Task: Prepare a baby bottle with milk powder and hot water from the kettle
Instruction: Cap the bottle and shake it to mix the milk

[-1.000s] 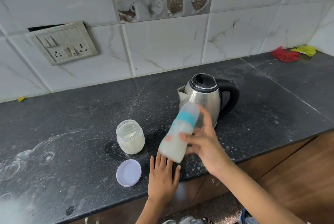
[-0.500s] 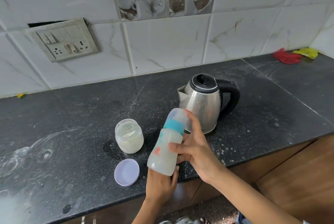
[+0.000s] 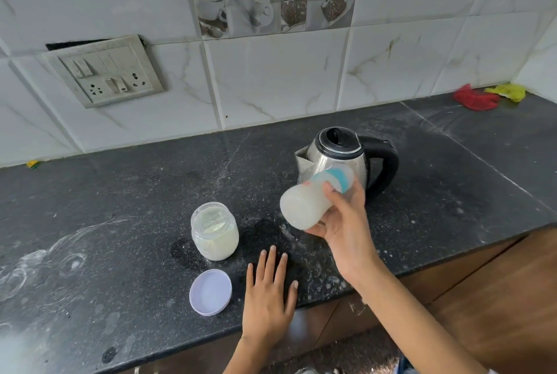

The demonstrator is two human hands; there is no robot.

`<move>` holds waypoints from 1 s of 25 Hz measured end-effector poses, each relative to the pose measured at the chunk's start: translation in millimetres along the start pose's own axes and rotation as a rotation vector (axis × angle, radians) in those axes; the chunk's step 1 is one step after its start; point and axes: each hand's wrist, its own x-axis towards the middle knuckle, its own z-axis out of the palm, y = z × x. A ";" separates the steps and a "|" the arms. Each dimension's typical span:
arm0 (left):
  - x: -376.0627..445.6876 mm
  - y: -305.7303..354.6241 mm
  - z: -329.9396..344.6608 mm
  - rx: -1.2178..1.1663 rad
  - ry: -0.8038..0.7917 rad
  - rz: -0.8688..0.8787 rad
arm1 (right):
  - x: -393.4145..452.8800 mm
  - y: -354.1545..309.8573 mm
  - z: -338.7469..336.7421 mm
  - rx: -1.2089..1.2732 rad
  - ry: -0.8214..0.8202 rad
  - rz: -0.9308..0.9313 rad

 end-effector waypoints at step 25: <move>-1.5 1.0 -2.6 -0.029 -0.013 0.011 | -3.0 -7.4 -2.8 -0.131 -0.012 0.026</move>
